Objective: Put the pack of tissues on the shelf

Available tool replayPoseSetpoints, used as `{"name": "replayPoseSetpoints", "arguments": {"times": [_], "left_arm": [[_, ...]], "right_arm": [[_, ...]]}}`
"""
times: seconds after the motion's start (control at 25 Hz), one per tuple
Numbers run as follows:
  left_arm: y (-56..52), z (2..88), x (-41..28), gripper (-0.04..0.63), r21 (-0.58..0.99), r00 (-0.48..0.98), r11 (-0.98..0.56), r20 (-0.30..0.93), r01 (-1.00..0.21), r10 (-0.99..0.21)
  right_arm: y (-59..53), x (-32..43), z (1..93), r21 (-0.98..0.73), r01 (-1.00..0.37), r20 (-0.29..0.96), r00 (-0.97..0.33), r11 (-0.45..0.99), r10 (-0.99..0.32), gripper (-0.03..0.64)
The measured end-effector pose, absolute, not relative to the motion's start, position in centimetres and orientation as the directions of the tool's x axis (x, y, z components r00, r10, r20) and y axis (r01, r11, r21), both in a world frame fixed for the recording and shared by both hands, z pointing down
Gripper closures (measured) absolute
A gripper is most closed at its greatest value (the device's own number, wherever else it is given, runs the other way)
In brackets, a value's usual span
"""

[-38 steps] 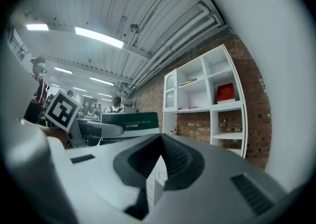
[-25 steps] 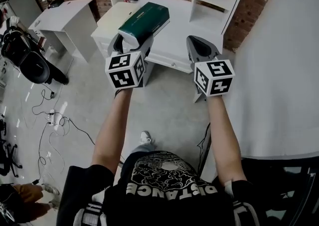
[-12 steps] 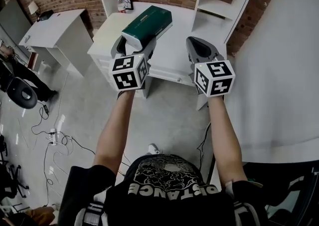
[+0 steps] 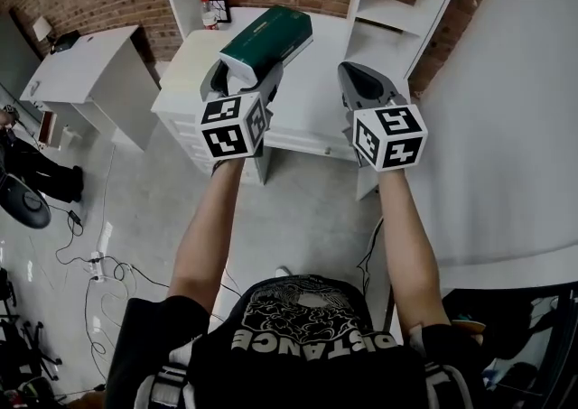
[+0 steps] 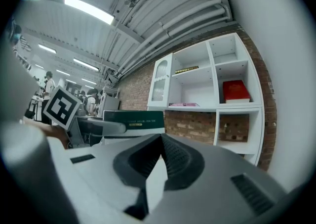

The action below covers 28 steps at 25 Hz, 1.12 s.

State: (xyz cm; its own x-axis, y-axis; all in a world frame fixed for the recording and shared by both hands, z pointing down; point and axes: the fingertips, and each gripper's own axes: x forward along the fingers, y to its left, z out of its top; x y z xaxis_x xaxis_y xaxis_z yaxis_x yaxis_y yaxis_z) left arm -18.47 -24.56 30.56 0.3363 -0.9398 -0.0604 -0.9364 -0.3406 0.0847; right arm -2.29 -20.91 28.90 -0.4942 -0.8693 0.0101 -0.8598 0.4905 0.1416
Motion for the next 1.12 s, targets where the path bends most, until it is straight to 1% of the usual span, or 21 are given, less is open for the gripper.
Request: {"name": "replayPoseSetpoints", "arguments": {"times": [0.68, 1.12], "left_arm": [[-30.3, 29.2, -18.2, 0.149, 0.072, 0.364, -0.369, -0.080, -0.927, -0.928], [-39.5, 25.5, -14.4, 0.149, 0.017, 0.379, -0.384, -0.126, -0.923, -0.917]], "right_arm": [[-25.9, -1.9, 28.4, 0.144, -0.873, -0.013, -0.473, 0.467, -0.881, 0.612], [-36.0, 0.8, 26.0, 0.149, -0.865, -0.066, -0.491, 0.478, -0.868, 0.613]]}}
